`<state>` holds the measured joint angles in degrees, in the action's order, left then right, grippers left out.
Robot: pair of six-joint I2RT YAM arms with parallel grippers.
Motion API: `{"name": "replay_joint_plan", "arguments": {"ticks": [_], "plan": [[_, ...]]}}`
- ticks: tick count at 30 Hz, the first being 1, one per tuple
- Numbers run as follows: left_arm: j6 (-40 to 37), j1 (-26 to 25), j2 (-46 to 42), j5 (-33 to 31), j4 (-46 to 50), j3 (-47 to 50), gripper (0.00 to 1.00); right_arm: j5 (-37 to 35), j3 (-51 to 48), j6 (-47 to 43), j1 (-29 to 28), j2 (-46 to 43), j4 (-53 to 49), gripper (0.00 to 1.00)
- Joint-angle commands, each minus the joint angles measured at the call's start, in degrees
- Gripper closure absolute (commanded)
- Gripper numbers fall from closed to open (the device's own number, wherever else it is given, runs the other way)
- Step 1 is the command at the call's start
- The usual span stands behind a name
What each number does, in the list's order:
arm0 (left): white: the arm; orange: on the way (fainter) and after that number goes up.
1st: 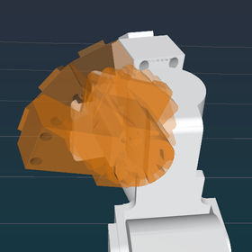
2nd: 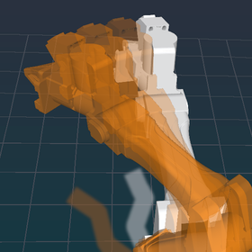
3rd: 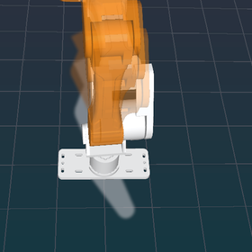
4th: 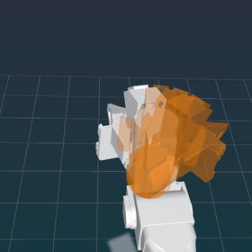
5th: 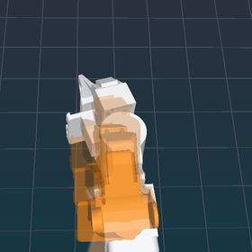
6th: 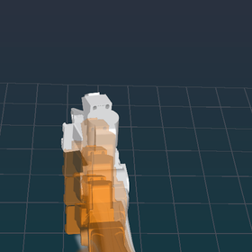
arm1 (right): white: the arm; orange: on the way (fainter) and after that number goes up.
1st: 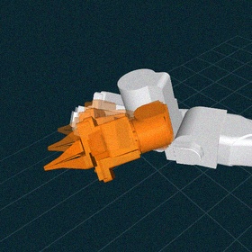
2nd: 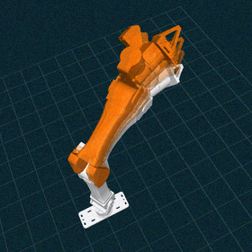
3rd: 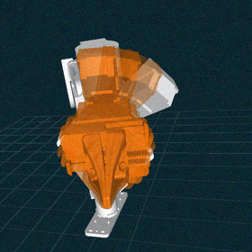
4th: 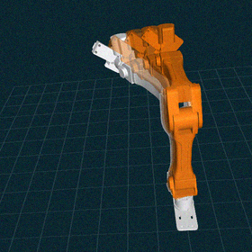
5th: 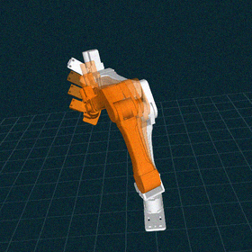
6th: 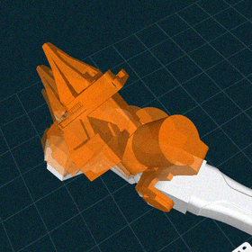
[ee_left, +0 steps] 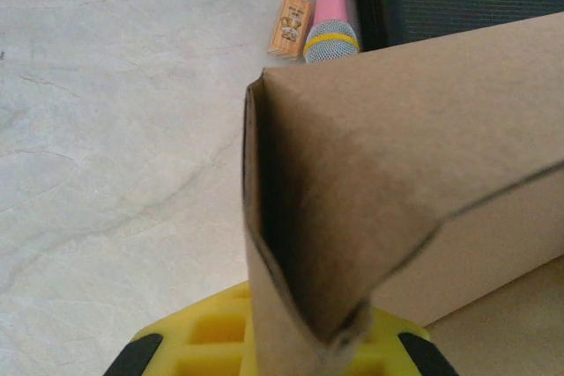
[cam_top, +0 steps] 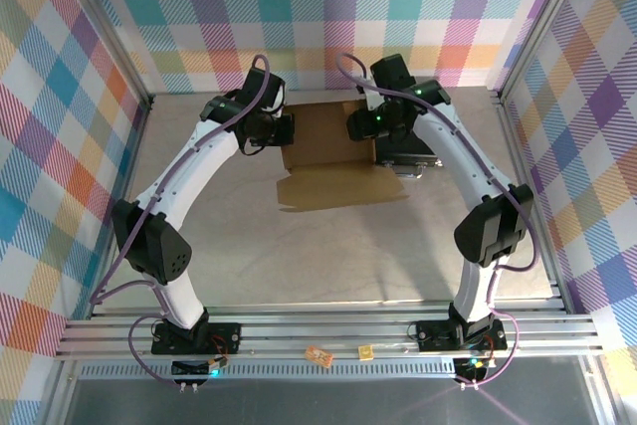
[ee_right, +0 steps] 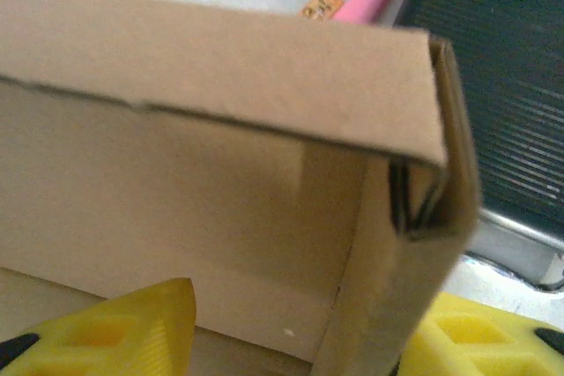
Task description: Fold the paper box
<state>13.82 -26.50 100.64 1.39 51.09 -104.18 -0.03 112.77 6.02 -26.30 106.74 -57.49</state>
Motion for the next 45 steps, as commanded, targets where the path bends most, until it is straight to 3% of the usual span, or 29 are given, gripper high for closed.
{"name": "replay_joint_plan", "arguments": {"ticks": [1,9,13,15,16,22,23,24,26,28,30,34,41,45], "plan": [[-0.55,-0.13,0.43,1.16,0.85,-2.25,1.00,-2.83,-0.29,0.91,0.03,-1.47,0.58,0.46],[-0.73,-0.13,0.99,1.16,1.29,-3.40,1.00,-6.82,-3.48,1.28,0.02,-2.47,2.00,0.63],[-0.64,-0.13,1.13,1.56,1.29,-3.40,1.00,-6.39,-2.82,1.84,-0.14,-1.29,2.37,0.79],[-0.55,-0.13,1.06,1.58,1.29,-3.35,1.00,-7.65,-2.51,2.68,-0.65,-0.89,2.64,0.96],[-0.55,-0.13,1.07,1.58,1.29,-3.34,1.00,-8.35,-2.45,3.00,-0.92,-0.83,2.72,1.00],[-0.29,-0.13,1.09,1.37,1.33,-3.30,1.00,-13.80,-1.36,3.57,-3.14,-0.35,2.46,1.00],[-0.29,-0.13,1.07,1.19,1.46,-3.31,1.00,-12.91,-0.68,3.49,-3.12,-0.21,2.03,0.93],[-0.20,-0.13,1.14,1.00,1.59,-3.35,1.00,-12.01,0.16,3.24,-3.14,-0.13,1.57,0.73],[-0.11,-0.13,1.23,0.64,1.80,-3.44,1.00,-9.48,1.50,2.55,-3.05,-0.47,1.01,0.48],[-0.11,-0.13,1.49,0.63,2.07,-3.62,1.00,-4.81,3.61,2.28,-2.27,-1.02,-0.04,0.37],[-0.11,-0.11,1.92,0.72,2.23,-3.81,1.00,2.66,5.22,3.25,-0.49,-1.84,-0.69,0.31],[-0.16,-0.13,2.35,0.89,2.26,-4.33,1.00,14.61,4.73,4.92,2.93,-3.61,-0.15,0.28],[-0.42,0.13,3.09,1.49,2.78,-5.50,1.00,18.11,-7.46,4.24,7.33,-8.21,5.41,0.37],[-0.55,0.13,3.25,1.77,2.79,-5.48,1.00,21.07,-8.81,2.54,8.14,-7.48,6.34,0.49]]}}
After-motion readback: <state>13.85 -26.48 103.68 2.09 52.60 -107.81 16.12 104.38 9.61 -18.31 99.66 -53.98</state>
